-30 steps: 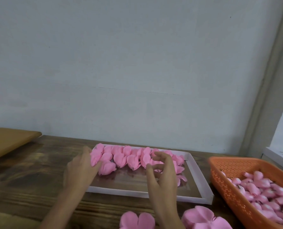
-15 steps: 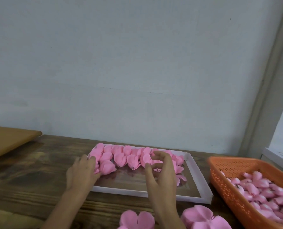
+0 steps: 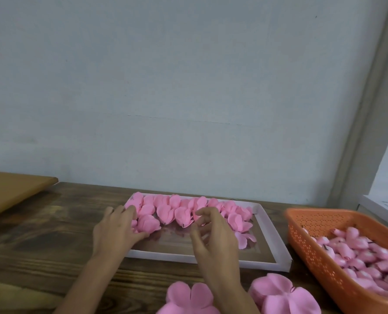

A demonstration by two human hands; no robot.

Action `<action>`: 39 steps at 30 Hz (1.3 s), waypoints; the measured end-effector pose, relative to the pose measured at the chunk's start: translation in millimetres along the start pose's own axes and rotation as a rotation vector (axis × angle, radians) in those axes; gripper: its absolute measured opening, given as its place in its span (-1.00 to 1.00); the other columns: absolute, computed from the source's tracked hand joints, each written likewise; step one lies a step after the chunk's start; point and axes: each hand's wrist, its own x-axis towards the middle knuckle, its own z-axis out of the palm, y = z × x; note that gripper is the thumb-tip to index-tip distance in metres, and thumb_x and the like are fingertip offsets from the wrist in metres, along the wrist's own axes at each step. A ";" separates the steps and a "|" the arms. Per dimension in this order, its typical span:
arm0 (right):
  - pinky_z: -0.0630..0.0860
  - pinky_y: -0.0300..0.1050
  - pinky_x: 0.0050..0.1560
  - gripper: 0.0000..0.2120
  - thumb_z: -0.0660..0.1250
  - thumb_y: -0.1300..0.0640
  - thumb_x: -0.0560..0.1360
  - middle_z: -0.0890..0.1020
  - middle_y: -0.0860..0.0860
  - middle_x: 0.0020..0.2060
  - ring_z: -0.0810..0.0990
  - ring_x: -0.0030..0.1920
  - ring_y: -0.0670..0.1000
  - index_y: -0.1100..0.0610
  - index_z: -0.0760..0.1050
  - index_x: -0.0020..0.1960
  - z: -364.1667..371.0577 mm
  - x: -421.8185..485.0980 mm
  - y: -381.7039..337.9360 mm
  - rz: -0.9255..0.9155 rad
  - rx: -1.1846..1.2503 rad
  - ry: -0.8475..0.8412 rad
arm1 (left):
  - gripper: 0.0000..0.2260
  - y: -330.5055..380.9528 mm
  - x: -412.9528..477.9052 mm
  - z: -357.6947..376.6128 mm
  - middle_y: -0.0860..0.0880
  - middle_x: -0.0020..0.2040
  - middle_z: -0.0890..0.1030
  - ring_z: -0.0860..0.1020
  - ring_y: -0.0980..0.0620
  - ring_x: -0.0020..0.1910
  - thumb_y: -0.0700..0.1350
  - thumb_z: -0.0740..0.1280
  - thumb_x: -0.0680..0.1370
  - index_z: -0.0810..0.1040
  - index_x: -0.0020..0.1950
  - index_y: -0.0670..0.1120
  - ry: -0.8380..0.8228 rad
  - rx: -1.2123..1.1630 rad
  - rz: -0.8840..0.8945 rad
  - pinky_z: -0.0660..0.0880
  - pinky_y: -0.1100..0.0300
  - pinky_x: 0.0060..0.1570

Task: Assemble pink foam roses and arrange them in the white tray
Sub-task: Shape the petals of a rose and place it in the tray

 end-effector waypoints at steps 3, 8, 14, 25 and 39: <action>0.60 -0.12 -0.22 -0.67 0.37 0.10 0.55 0.58 -0.27 -0.11 0.61 -0.09 -0.17 -0.30 0.34 0.09 -1.6 -0.9 -3.0 -0.015 0.002 0.000 | -0.41 1.2 0.6 0.6 0.12 0.11 0.57 0.42 0.09 0.10 0.53 0.38 0.37 0.49 0.16 0.13 0.032 -0.012 0.010 0.36 0.28 -0.29; 0.61 -0.05 -0.17 -0.69 0.39 0.13 0.55 0.60 -0.23 -0.13 0.61 -0.13 -0.15 -0.22 0.40 0.11 -29.3 14.9 -28.9 -0.040 -0.017 0.016 | -0.38 4.7 -0.7 -8.4 -0.01 0.01 0.60 0.49 -0.01 0.02 0.50 0.38 0.38 0.60 0.09 -0.01 0.207 -0.070 0.060 0.44 0.21 -0.35; 0.59 -0.14 -0.15 -0.93 0.31 -0.07 0.54 0.67 -0.18 -0.12 0.66 -0.15 -0.11 -0.13 0.54 -0.01 -154.4 79.3 -46.8 -0.053 0.070 0.471 | -0.68 21.7 -5.7 -50.0 0.19 -0.41 0.45 0.40 0.20 -0.39 0.29 0.54 0.40 0.56 -0.21 0.10 -0.068 -0.645 0.293 0.29 0.36 -0.37; 0.68 -0.17 -0.12 -0.79 0.32 0.09 0.60 0.65 0.07 0.07 0.67 -0.02 0.03 0.13 0.60 0.18 -229.0 119.8 119.3 0.702 -1.067 -0.981 | -0.78 59.2 -35.9 -55.4 0.20 -0.26 0.66 0.59 0.28 -0.24 0.13 0.56 0.41 0.69 -0.01 0.12 -0.854 -0.473 0.717 0.46 0.16 -0.18; 0.64 -0.20 -0.29 -0.62 0.68 0.11 0.32 0.69 0.06 -0.02 0.73 -0.05 0.08 0.15 0.70 0.08 -240.3 143.7 104.2 0.763 -0.978 -0.963 | -0.90 52.0 -31.2 -49.0 0.05 -0.10 0.76 0.71 0.05 -0.07 -0.04 0.58 0.47 0.78 -0.05 -0.02 -0.822 -0.824 0.719 0.61 0.19 -0.02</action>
